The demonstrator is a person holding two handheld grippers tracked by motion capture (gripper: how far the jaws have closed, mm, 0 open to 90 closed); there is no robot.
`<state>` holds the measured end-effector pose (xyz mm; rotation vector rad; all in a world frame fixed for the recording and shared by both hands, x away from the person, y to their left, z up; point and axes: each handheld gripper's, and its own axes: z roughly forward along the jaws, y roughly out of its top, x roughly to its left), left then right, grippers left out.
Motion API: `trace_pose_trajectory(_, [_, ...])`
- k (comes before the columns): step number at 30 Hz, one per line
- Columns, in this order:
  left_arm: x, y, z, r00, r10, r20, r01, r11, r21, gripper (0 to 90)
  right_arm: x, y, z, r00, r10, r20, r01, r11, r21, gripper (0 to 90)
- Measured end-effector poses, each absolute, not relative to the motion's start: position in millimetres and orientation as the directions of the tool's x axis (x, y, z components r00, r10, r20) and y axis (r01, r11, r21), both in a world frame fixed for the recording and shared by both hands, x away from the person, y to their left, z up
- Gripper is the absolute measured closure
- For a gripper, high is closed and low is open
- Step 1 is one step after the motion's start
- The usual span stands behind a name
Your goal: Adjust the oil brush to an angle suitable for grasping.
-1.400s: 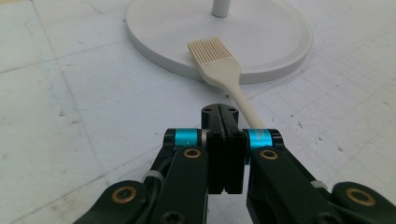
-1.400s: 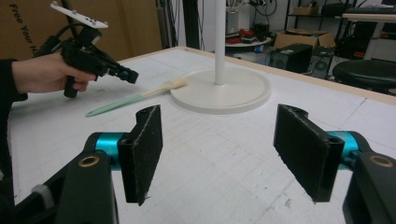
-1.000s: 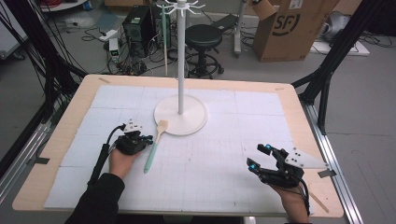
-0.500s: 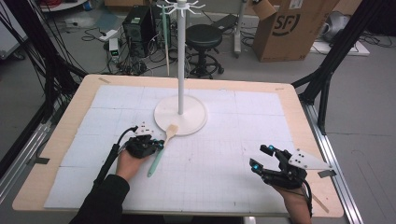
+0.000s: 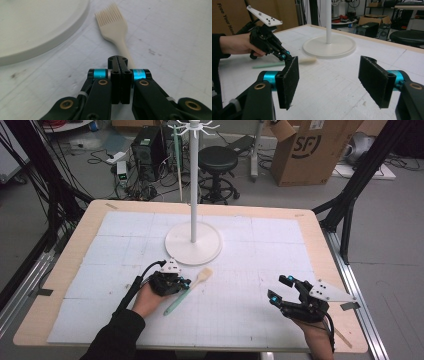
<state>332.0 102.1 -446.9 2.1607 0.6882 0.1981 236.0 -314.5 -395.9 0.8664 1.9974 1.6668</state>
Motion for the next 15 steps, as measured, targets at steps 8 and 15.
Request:
trace_pose_trajectory(8, [334.6, 102.7, -441.3, 0.804, 0.592, -0.048, 0.389, -0.464, 0.796, 89.6, 233.1, -319.3, -396.1, -0.724, 0.684, 0.084, 0.202, 0.094, 0.975, 32.4])
trace_pose_trajectory(15, [342.2, 105.0, -448.2, 0.782, 0.622, -0.04, 0.413, -0.469, 0.781, 89.6, 230.8, -323.7, -396.9, -0.719, 0.689, 0.086, 0.206, 0.093, 0.974, 32.4])
